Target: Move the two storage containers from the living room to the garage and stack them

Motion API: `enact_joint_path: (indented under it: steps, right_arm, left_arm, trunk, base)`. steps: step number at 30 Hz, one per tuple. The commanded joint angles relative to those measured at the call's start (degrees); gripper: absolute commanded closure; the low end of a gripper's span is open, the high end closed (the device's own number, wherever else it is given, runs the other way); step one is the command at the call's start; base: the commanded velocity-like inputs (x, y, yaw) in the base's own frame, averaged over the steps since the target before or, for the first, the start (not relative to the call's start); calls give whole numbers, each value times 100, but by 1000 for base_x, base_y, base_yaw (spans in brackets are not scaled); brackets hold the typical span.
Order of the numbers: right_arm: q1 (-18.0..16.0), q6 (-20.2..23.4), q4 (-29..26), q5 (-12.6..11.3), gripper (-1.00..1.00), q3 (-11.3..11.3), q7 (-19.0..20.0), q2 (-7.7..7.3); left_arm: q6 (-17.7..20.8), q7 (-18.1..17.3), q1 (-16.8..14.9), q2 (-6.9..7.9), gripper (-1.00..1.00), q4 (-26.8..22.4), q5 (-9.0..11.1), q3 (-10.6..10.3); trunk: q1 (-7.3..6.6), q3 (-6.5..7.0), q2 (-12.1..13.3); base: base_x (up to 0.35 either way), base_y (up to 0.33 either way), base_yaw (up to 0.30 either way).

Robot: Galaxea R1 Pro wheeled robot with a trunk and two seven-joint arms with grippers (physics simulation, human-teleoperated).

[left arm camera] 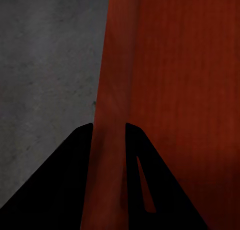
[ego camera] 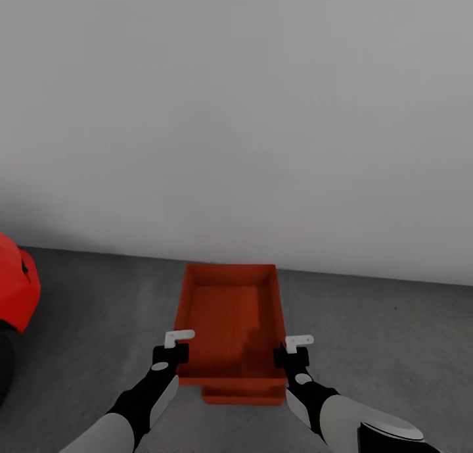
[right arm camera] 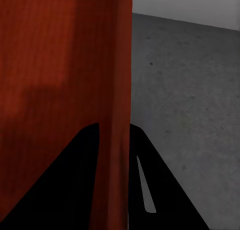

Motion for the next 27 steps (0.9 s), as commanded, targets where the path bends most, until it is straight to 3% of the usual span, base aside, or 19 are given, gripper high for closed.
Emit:
enact_joint_path:
  steps: [1,11,27]
  right_arm:
    - [-5,-69,-20,117,100,-161,-13,-5]
    - [-5,-76,-23,117,100,-168,-13,-11]
    - [-5,-77,-24,117,100,-170,-13,-10]
  left_arm:
    - [24,59,-2,14,100,-7,213,318]
    - [24,59,-1,6,100,-8,213,315]
    - [24,59,-1,9,100,-8,213,311]
  trunk:
    - [1,-16,-5]
    - [1,-104,-5]
    - [1,-113,-5]
  base:
    - [0,0,0]
    - [0,0,0]
    - [0,0,0]
